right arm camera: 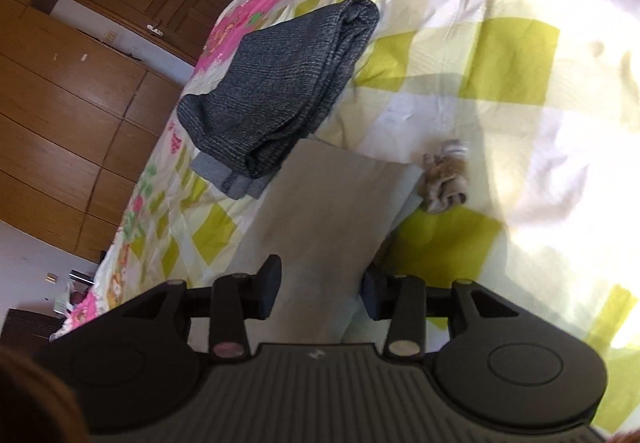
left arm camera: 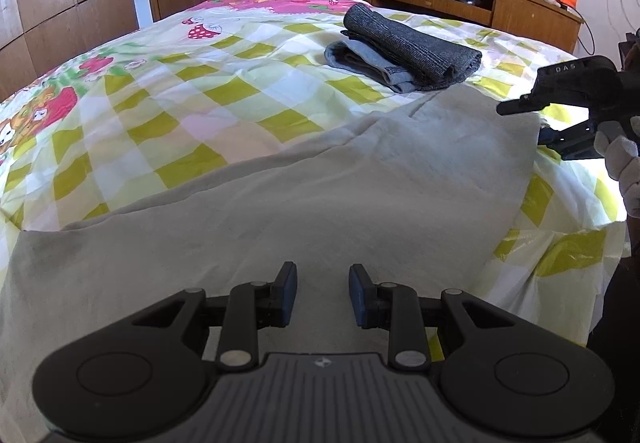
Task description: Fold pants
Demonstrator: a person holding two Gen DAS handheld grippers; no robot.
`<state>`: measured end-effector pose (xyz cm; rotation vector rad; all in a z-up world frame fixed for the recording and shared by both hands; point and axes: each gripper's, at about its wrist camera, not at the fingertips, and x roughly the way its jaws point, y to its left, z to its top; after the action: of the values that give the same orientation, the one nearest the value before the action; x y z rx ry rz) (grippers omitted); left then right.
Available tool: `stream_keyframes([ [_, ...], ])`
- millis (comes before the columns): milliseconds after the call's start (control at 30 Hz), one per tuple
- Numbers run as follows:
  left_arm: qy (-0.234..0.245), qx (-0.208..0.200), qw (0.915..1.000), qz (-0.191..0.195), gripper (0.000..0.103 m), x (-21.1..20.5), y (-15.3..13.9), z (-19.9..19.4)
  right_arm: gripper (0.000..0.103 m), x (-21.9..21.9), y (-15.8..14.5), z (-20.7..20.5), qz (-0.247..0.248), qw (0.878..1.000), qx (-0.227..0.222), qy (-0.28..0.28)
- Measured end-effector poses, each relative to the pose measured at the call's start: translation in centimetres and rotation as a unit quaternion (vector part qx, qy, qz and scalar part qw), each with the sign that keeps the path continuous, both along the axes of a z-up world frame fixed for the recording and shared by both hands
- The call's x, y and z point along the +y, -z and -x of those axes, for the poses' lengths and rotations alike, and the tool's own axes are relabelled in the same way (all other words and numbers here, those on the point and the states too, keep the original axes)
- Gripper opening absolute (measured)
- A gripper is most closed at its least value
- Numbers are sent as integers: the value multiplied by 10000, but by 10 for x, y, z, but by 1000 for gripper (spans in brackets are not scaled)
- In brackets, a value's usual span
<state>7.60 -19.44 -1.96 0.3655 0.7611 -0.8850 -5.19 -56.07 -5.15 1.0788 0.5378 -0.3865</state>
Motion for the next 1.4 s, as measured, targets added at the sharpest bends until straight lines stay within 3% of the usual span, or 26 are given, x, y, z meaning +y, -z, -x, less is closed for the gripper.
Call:
stream_keyframes([
  [100,-130,-17,9997,184,41,4,-2,-3,42,2,8,-16,-87,9995,-287,-130],
  [133,-181,-48,9997,167,41,5,-2,-4,20,3,12,-22,-86,9995,-277,-154],
  [167,-235,-80,9996,128,41,5,-2,-5,5,3,14,-27,-138,9996,-209,-165],
  [233,-385,-162,9989,207,41,8,-7,-6,4,1,8,-27,-286,9986,-428,-98],
  [367,-459,-476,9969,432,42,9,-17,-5,4,-8,-37,-6,380,9960,-811,45],
  [400,-436,-469,9973,355,45,6,-13,-6,4,-11,-38,-3,490,9966,-654,78],
  [467,-441,-275,9986,6,45,-1,6,-13,11,-16,-27,-5,750,9971,133,87],
  [533,-459,-181,9986,-188,45,-1,18,-13,11,-21,-17,-1,706,9948,722,141],
  [633,-403,-166,9990,-95,45,8,11,-8,18,-24,-36,21,1147,9896,854,142],
  [733,-208,-293,9993,-56,45,12,-1,-11,19,-18,-65,32,2186,9691,1143,-22],
  [800,64,-328,9994,-15,46,12,-9,-19,19,-6,-81,27,2743,9548,1008,-552],
  [833,200,-347,9992,15,46,10,-13,-23,19,3,-88,15,2966,9446,910,-1067],
  [900,516,-446,9977,-40,46,2,-18,-34,19,27,-92,-21,3351,9117,906,-2199],
  [1000,997,-532,9933,-253,48,-10,-18,-50,21,62,-82,-80,3904,8383,981,-3676],
  [1100,1281,-573,9889,-494,48,-18,-12,-65,29,81,-68,-128,4244,7713,1138,-4605],
  [1200,1463,-280,9873,-554,48,-19,-7,-82,32,88,-55,-162,4030,7292,1239,-5391],
  [1333,1634,-176,9837,-731,49,-23,2,-98,36,99,-33,-185,3900,6672,1460,-6175],
  [1400,1718,-53,9822,-759,49,-27,3,-106,35,101,-26,-191,3847,6511,1561,-6354],
])
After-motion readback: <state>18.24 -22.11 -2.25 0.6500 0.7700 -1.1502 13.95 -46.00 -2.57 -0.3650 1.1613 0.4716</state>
